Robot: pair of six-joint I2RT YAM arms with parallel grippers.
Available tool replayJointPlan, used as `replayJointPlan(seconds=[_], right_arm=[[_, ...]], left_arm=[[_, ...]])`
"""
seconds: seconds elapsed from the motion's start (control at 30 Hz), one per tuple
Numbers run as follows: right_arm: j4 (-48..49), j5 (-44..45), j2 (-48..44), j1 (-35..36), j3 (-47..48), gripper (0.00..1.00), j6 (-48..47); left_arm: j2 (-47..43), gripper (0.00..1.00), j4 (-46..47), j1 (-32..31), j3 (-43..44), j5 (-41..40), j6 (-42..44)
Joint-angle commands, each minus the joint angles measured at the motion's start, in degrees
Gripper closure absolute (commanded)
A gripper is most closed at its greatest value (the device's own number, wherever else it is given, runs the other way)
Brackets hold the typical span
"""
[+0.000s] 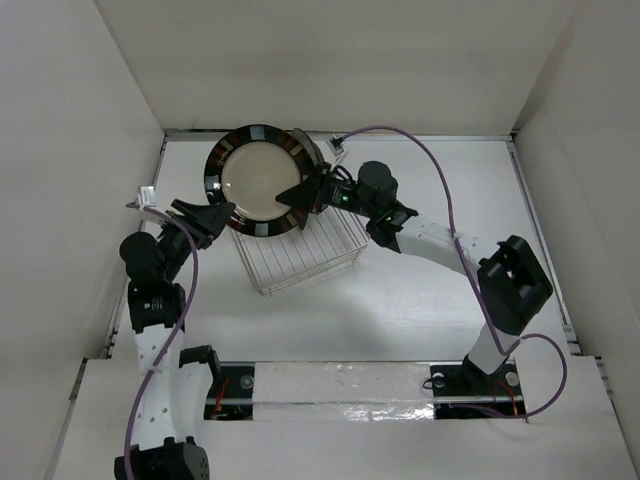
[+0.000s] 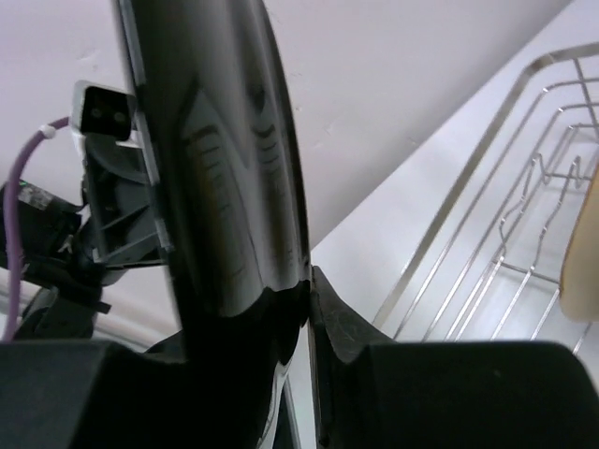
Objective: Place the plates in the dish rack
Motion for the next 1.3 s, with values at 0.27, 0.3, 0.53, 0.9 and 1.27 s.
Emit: replayJointPlan(seconds=[0.27,0.3,0.53,0.9,1.27], right_arm=[[-20.1,37.1,-7.5,6.3,11.3,1.00,-19.0],[-21.5,41.7,-7.0,7.3,14.2,1.00,-20.5],[-29.3,55.6,2.9,11.8,27.5,1.00,-28.9],[-37.6,65.6,17.3,13.5,44.4,1.00,-36.2],[-40.1,64.9,24.5,14.0,50.0,1.00,-34.3]], left_arm=[[-1.9,0.36,-17.7,-10.9,15.8,-26.4,27.6],[-3.0,0.35,-18.4,-11.7,16.0,-27.7,28.2],[-9.1,0.34,-19.9,-20.2,14.7,-36.0,33.3],[-13.6,0.36,-14.6,-27.5,4.8,-43.1,34.3],[-14.4,0.38,-14.8,-29.1,4.7,-45.3,34.7]])
